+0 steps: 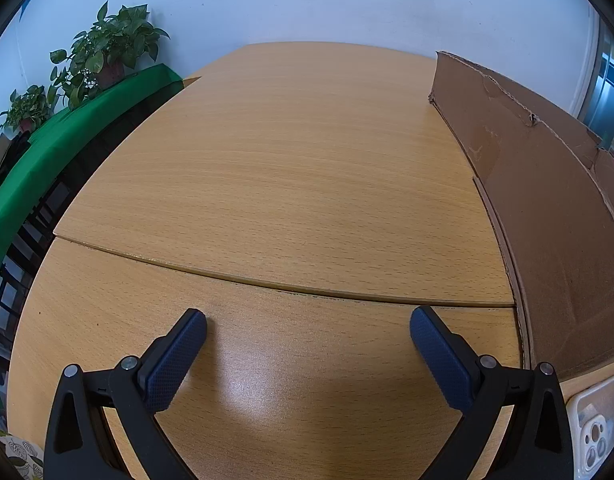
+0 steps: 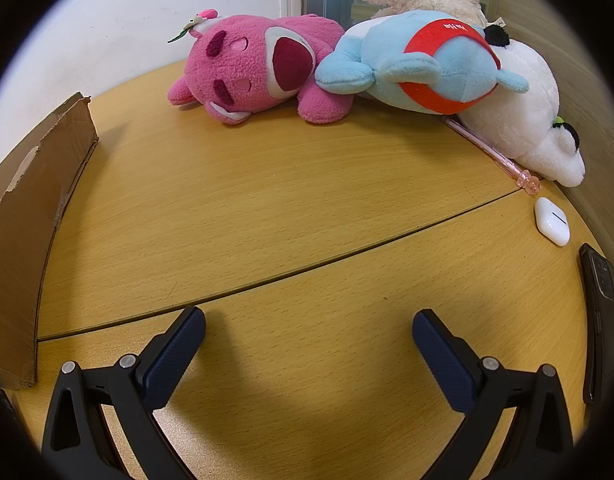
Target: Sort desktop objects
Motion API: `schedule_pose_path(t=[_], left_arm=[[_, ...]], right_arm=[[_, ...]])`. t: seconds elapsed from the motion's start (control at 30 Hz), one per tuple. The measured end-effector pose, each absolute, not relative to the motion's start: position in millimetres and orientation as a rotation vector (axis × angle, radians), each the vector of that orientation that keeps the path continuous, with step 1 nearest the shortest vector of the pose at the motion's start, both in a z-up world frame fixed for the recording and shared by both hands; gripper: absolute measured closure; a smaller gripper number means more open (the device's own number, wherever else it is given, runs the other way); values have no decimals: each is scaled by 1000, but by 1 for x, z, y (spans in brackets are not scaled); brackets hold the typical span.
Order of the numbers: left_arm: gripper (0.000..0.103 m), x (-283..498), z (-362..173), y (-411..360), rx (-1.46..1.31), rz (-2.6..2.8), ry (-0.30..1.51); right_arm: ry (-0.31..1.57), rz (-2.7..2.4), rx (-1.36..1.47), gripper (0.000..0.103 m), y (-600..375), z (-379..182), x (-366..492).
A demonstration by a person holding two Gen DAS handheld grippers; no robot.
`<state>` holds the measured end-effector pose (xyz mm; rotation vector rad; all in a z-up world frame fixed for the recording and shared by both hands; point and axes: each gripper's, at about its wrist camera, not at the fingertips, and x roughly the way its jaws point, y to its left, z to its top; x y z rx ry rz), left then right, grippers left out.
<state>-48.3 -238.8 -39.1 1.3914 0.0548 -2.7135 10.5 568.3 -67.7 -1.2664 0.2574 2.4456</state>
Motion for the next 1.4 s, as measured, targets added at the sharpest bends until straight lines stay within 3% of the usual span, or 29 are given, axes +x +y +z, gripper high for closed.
schedule_pose_path(t=[0.4,0.47,0.57,0.8,0.9,1.0,1.17,1.4], left_arm=[[0,-50,-38,-239,1390,-2707,61],[0,-49,-37,-238,1414,-2714,49],[0,-31,-31,-232,1484,-2675,80],[0,109,94,-177,1068,-3048,-4],[0,175,141,-150,942,-3165,-77],[0,234,159,-122,943,-3222,-134],[0,292,134,-74,1175,-3282,-58],[0,316,53,2,1593,-3334,105]], right_arm=[[287,2478,-1312,1,565,-64,26],[349,2523,-1219,1,563,-47,54],[216,2660,-1093,1,539,-4,104],[24,2986,-910,1,478,81,206],[143,3155,-932,1,447,80,236],[190,3252,-1130,1,412,68,249],[405,3422,-1345,1,354,52,292],[597,3387,-1494,1,315,33,288]])
